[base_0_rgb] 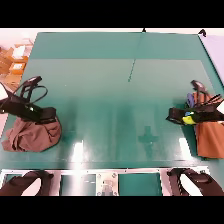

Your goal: Fold the shirts.

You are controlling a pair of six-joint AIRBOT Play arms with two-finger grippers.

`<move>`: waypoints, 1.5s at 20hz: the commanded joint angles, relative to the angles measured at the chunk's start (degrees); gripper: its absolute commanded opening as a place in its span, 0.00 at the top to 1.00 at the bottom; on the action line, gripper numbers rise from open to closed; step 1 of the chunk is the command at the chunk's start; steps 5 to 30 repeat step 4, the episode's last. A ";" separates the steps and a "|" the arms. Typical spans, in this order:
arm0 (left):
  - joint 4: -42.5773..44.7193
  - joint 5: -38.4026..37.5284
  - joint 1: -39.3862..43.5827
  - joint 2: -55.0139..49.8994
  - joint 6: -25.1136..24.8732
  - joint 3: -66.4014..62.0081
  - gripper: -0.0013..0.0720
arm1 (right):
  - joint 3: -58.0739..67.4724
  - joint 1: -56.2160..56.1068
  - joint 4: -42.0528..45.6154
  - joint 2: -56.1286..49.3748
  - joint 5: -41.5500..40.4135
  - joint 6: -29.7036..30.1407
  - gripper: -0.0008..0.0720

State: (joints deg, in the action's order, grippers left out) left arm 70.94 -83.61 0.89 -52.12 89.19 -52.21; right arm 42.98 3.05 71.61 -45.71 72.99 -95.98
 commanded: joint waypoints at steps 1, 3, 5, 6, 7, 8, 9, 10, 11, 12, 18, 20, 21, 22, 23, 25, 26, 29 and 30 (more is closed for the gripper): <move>-0.72 0.37 0.00 2.62 0.90 3.34 0.95 | -2.19 -6.84 -0.52 0.98 -1.86 0.02 0.97; -0.74 0.74 0.00 2.62 0.96 3.34 0.95 | -2.19 -7.37 -0.52 0.98 -1.86 0.02 0.97; -0.74 0.70 0.00 2.62 1.03 3.34 0.95 | -2.19 -7.37 -0.52 0.98 -1.86 0.02 0.97; -0.74 0.70 0.00 2.62 1.03 3.34 0.95 | -2.19 -7.37 -0.52 0.98 -1.86 0.02 0.97; -0.74 0.70 0.00 2.62 1.03 3.34 0.95 | -2.19 -7.37 -0.52 0.98 -1.86 0.02 0.97; -0.74 0.70 0.00 2.62 1.03 3.34 0.95 | -2.19 -7.37 -0.52 0.98 -1.86 0.02 0.97; -0.74 0.70 0.00 2.62 1.03 3.34 0.95 | -2.19 -7.37 -0.52 0.98 -1.86 0.02 0.97; -0.74 0.70 0.00 2.62 1.03 3.34 0.95 | -2.19 -7.37 -0.52 0.98 -1.86 0.02 0.97; -0.74 0.70 0.00 2.62 1.03 3.34 0.95 | -2.19 -7.37 -0.52 0.98 -1.86 0.02 0.97; -0.74 0.70 0.00 2.62 1.03 3.34 0.95 | -2.19 -7.37 -0.52 0.98 -1.86 0.02 0.97; -0.74 0.70 0.00 2.62 1.03 3.34 0.95 | -2.19 -7.37 -0.52 0.98 -1.86 0.02 0.97; -0.74 0.70 0.00 2.62 1.03 3.34 0.95 | -2.19 -7.37 -0.52 0.98 -1.86 0.02 0.97; -0.74 0.70 0.00 2.62 1.03 3.34 0.95 | -2.19 -7.37 -0.52 0.98 -1.86 0.02 0.97; -0.74 0.70 0.00 2.62 1.03 3.34 0.95 | -2.19 -7.37 -0.52 0.98 -1.86 0.02 0.97; -0.74 0.70 0.00 2.62 1.03 3.34 0.95 | -2.19 -7.37 -0.52 0.98 -1.86 0.02 0.97; -0.74 0.70 0.00 2.62 1.03 3.34 0.95 | -2.19 -7.37 -0.52 0.98 -1.86 0.02 0.97; -0.74 0.70 0.00 2.62 1.03 3.34 0.95 | -2.19 -7.37 -0.52 0.98 -1.86 0.02 0.97; -0.74 0.70 0.00 2.62 1.03 3.34 0.95 | -2.19 -7.37 -0.52 0.98 -1.86 0.02 0.97; -0.74 0.70 0.00 2.62 1.03 3.34 0.95 | -2.19 -7.37 -0.52 0.98 -1.86 0.02 0.97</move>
